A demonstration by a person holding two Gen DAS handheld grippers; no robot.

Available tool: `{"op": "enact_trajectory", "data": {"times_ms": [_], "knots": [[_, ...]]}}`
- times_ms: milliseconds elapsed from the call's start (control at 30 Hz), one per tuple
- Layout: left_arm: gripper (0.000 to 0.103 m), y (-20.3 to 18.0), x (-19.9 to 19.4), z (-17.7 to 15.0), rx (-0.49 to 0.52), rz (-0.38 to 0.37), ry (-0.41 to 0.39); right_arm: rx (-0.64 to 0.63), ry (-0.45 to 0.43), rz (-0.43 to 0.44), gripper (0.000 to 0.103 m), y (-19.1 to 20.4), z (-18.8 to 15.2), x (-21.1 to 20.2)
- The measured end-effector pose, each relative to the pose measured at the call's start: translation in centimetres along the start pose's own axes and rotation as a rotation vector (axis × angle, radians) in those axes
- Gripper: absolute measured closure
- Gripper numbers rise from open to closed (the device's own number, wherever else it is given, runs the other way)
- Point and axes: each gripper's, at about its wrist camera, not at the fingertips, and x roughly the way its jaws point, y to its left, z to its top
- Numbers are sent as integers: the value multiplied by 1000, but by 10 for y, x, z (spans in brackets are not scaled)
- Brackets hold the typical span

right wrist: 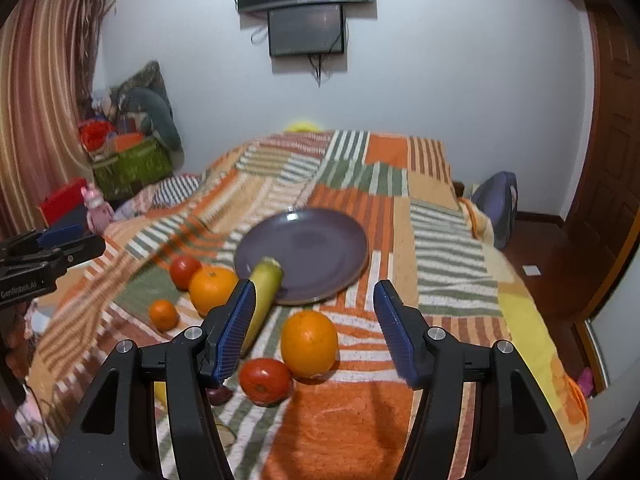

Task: Organize fruits
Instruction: 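Grasp the large orange with the right tool while the left tool grasps a small tangerine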

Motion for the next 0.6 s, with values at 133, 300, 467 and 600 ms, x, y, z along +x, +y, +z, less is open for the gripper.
{"op": "enact_trajectory", "data": {"times_ms": [133, 300, 467, 600], "knots": [[40, 8, 30, -10, 1, -24, 98, -4, 70, 13, 45, -5, -7, 20], [40, 10, 59, -24, 0, -57, 193, -2, 137, 25, 45, -9, -14, 41], [40, 8, 81, -35, -2, -80, 251, 2, 187, 48, 45, -11, -20, 58], [46, 7, 92, -40, -1, -87, 270, 2, 233, 67, 45, -10, -24, 72]]}}
